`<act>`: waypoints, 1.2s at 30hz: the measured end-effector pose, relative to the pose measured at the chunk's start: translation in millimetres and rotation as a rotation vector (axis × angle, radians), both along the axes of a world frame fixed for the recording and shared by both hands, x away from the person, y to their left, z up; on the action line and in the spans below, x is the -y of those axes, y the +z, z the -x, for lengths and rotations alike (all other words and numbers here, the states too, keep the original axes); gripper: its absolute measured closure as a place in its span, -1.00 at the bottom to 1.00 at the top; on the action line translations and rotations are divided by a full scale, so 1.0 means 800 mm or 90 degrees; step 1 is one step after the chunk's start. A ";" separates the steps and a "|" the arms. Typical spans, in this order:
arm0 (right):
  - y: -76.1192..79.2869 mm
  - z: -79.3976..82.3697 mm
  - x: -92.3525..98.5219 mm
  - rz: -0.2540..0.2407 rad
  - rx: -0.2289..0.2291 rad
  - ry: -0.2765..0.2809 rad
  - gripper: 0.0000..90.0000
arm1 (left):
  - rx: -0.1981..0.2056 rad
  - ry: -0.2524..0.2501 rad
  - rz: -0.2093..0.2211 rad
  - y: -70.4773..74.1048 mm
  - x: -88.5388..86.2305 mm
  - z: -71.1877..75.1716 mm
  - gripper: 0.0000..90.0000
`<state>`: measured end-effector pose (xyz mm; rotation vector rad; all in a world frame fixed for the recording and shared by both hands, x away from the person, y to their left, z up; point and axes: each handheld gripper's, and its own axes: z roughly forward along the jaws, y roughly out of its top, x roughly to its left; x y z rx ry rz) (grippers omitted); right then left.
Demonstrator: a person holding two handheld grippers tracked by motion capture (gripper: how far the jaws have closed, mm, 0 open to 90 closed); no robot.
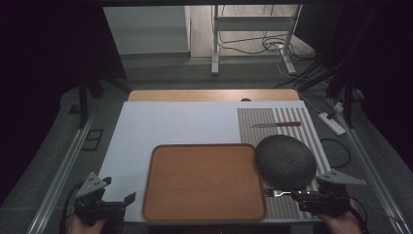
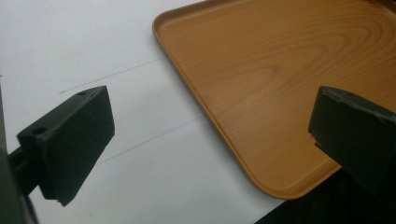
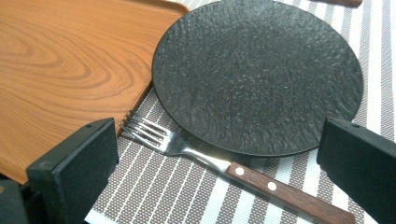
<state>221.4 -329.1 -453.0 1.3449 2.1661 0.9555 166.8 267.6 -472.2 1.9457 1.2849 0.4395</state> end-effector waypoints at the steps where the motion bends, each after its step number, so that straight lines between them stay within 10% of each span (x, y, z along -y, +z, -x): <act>1: 0.000 0.000 0.000 0.000 0.000 0.000 -1.00 | 0.000 0.000 0.000 0.000 0.000 0.000 -0.98; 36: 0.001 -0.003 -0.009 0.008 -0.016 0.040 -1.00 | -0.027 0.002 0.026 -0.002 -0.006 -0.005 -0.97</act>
